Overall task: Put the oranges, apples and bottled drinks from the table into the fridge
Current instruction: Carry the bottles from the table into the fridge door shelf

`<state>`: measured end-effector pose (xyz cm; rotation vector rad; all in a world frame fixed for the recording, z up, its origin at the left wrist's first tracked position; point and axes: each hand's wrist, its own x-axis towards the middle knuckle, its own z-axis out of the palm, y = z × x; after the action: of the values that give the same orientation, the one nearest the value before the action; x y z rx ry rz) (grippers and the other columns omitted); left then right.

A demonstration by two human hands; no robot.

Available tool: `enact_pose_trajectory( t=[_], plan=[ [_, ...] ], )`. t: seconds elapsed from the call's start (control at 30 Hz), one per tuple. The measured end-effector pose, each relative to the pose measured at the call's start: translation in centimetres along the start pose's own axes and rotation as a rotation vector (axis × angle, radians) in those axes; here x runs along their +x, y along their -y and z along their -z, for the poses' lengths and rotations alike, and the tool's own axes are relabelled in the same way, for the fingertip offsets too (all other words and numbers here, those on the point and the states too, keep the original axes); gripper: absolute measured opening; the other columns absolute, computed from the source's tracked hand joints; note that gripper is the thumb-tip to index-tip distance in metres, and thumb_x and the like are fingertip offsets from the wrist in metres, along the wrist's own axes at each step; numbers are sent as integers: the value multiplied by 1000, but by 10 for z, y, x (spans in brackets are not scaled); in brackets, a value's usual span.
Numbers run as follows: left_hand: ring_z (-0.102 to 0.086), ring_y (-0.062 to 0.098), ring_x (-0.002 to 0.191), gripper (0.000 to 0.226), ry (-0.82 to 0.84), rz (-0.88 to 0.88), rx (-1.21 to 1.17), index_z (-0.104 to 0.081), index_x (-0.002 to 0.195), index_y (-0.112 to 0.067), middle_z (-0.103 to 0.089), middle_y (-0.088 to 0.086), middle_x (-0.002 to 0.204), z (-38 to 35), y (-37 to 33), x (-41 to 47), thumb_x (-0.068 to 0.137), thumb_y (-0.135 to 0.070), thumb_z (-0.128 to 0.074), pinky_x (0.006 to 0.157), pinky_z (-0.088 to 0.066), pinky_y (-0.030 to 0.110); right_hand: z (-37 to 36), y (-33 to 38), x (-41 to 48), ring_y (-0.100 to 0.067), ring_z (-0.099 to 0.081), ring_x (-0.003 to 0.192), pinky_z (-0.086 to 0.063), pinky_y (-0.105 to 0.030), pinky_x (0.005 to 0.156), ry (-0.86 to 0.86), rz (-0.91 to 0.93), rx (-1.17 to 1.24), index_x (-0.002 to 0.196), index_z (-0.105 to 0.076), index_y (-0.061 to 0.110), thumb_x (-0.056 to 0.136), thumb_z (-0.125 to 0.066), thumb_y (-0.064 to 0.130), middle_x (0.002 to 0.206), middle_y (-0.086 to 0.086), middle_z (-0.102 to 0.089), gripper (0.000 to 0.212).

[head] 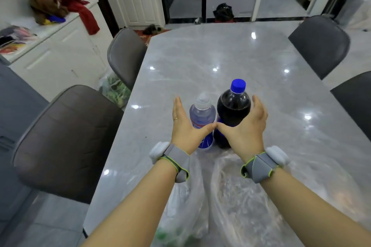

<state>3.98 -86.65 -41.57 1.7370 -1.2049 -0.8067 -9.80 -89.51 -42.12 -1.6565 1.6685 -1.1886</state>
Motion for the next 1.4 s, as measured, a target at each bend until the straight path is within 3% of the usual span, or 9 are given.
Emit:
enact_pose_trajectory(
  t=[0.17,0.3,0.53,0.73,0.87,1.0,1.17,1.27,1.4],
  plan=[
    [-32,23,137,110,59,73,-56,-3,146,-23,-24,5,153,-11,8,17,64,-19,-77,110,-36,42,-7,-12,9,-20,-42,122,-36,-30,100,50,-53,134,138,-25,16,54,-86,19,133,-2,-41,104],
    [-55,25,112,86,33,87,-51,-27,133,-22,-53,4,127,-18,10,21,65,-19,-78,92,-48,37,-9,-11,13,-16,-50,104,-37,-23,84,69,-90,176,132,-27,23,61,-82,13,121,4,-49,91],
    [-58,26,103,70,-42,64,-3,-37,119,-25,-58,1,113,4,3,17,63,-22,-79,88,-52,41,-2,3,15,-15,-52,89,-38,-26,76,124,-69,137,119,-34,32,60,-82,18,100,14,-52,78],
    [-57,16,89,63,-224,-21,-57,-38,105,-33,-55,-13,93,77,-33,-4,62,-17,-81,79,-48,30,7,68,1,-6,-55,82,-39,-21,66,253,59,207,107,-29,46,59,-79,15,92,28,-50,76],
    [-57,15,93,62,-336,-52,-72,-39,105,-34,-54,-17,93,141,-49,-41,63,-17,-81,84,-48,32,6,132,-21,-9,-57,89,-44,-28,76,381,174,294,113,-32,42,59,-80,16,97,25,-52,77],
    [-58,16,103,67,-480,-65,-73,-42,113,-35,-57,-11,107,211,-55,-97,62,-19,-82,89,-48,34,1,200,-57,-5,-56,93,-48,-35,85,520,299,410,119,-33,37,59,-81,12,100,23,-52,81],
    [-58,18,109,68,-711,-95,-15,-44,117,-33,-59,-7,113,308,-67,-201,63,-16,-82,95,-48,39,-12,290,-130,-13,-50,113,-47,-46,97,716,517,518,122,-32,38,58,-83,15,116,15,-51,85],
    [-61,15,104,74,-831,-101,28,-48,117,-37,-63,-11,111,358,-74,-261,54,-24,-83,94,-50,42,-20,335,-176,-12,-48,114,-44,-44,99,791,636,564,121,-31,39,57,-84,16,119,13,-49,86],
    [-62,17,103,74,-993,-82,99,-47,114,-37,-64,-9,111,406,-84,-344,48,-31,-80,92,-52,44,-18,388,-239,-10,-50,108,-43,-33,91,902,753,654,128,-34,28,58,-84,12,106,20,-51,88]
  ],
)
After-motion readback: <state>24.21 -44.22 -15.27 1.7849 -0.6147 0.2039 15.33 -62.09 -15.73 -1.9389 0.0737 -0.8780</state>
